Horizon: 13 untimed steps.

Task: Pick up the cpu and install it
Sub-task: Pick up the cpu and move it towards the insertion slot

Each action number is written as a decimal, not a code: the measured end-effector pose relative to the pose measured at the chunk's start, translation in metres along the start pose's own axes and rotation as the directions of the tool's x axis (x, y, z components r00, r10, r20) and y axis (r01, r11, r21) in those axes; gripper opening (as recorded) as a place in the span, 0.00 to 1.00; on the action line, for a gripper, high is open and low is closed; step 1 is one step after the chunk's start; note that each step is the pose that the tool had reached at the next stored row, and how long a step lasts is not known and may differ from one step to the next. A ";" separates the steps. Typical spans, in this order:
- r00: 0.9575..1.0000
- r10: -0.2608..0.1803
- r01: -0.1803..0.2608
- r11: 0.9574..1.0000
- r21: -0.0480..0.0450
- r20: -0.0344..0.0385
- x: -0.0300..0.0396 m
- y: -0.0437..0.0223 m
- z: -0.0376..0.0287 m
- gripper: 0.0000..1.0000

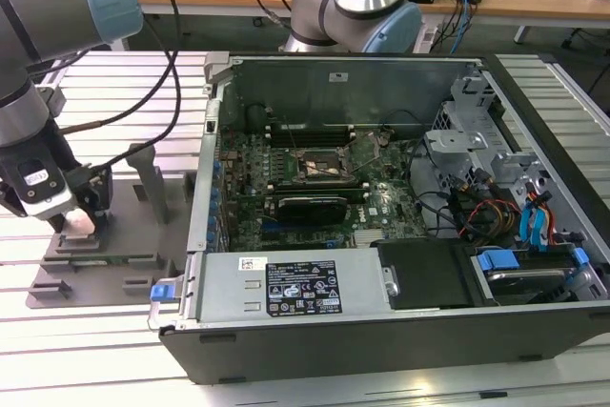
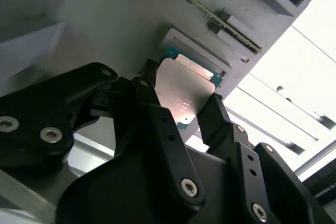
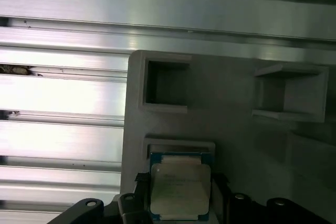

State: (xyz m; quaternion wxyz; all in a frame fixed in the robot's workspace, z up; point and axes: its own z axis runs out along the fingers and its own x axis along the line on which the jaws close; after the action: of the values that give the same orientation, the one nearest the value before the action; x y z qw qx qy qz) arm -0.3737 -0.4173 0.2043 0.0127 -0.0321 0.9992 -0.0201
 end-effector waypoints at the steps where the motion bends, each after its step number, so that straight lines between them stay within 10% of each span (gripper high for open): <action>1: 1.000 0.000 0.000 1.000 0.000 0.000 0.0000 -0.0001 -0.0016 0.55; 13: 1.000 0.000 0.000 1.000 0.000 0.000 -0.0005 -0.0009 -0.0215 0.55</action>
State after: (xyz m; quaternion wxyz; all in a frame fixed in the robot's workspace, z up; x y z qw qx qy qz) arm -0.3737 -0.4173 0.2258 0.0127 -0.0321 0.9992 -0.0202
